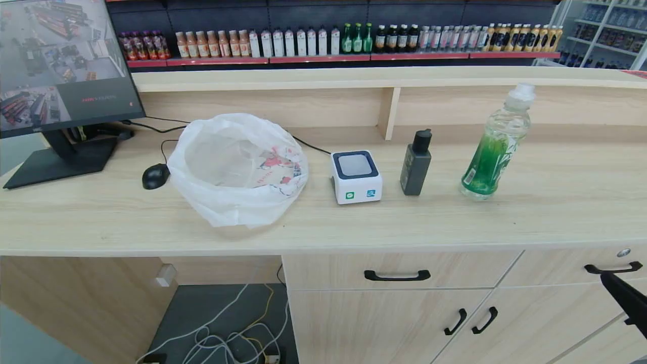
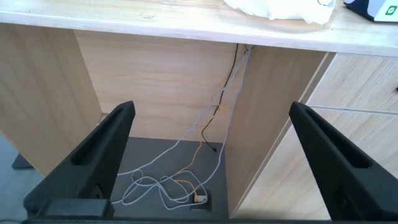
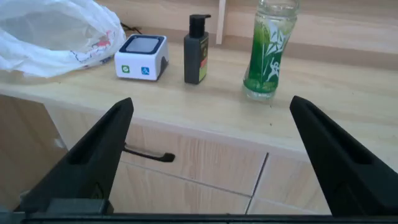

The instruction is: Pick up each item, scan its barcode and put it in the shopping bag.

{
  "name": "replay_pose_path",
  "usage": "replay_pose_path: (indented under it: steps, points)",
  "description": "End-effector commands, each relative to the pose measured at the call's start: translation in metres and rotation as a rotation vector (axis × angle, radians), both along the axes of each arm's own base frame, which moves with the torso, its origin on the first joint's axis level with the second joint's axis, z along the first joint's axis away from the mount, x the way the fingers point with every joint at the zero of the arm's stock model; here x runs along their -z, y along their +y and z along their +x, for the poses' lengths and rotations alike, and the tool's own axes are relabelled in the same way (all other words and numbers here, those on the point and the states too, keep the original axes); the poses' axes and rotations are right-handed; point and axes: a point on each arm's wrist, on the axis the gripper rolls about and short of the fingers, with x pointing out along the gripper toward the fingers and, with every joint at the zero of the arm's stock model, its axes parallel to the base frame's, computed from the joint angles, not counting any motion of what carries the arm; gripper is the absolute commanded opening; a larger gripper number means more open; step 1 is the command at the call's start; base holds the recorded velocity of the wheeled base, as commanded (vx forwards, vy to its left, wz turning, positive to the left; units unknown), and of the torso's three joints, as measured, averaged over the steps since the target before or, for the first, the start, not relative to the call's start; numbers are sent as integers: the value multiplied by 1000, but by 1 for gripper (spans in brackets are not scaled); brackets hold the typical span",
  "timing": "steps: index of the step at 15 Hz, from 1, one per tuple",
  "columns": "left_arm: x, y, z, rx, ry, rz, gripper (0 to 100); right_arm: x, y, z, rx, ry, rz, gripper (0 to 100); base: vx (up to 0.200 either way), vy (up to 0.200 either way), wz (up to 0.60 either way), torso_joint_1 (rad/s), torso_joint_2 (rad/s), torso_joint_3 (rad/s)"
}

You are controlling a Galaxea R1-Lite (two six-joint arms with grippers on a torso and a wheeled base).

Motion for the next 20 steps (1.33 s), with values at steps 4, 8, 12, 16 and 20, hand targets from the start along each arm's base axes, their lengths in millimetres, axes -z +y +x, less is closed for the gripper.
replay_pose_path:
  steps: [4,8,12,16,20]
  points:
    - [0,0,0,-1,0,0,100,-21,37,135,-59,-49,10,100,0,0,0,0,0,0]
    - [0,0,0,-1,0,0,100,-21,62,184,-47,-113,51,100,0,0,0,0,0,0]
    - [0,0,0,-1,0,0,100,-14,79,214,-29,-112,67,100,0,0,0,0,0,0]
    - [0,0,0,-1,0,0,100,0,88,243,-38,-86,98,100,0,0,0,0,0,0]
    - [0,0,0,-1,0,0,100,11,103,266,-24,-82,103,100,0,0,0,0,0,0]
